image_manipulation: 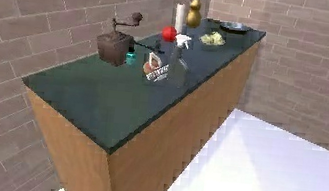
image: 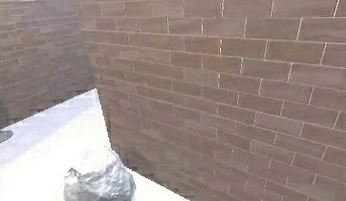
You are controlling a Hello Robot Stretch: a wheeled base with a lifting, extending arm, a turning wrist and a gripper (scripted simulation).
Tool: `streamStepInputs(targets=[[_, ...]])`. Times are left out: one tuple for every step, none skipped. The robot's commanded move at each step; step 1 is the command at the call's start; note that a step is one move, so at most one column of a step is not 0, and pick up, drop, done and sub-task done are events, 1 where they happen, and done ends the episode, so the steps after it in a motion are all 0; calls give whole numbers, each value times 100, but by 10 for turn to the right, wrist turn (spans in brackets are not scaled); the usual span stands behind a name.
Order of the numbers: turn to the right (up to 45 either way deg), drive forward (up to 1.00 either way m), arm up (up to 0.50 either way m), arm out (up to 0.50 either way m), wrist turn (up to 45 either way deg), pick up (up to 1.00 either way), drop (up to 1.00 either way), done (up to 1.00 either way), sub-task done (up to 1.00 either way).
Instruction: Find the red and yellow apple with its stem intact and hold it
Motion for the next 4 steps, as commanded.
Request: streamStepInputs(targets=[[450, 0, 0, 0, 0, 0, 0, 0, 0], [450, 0, 0, 0, 0, 0, 0, 0, 0], [210, 0, 0, 0, 0, 0, 0, 0, 0], [0, 45, 0, 0, 0, 0, 0, 0, 0]])
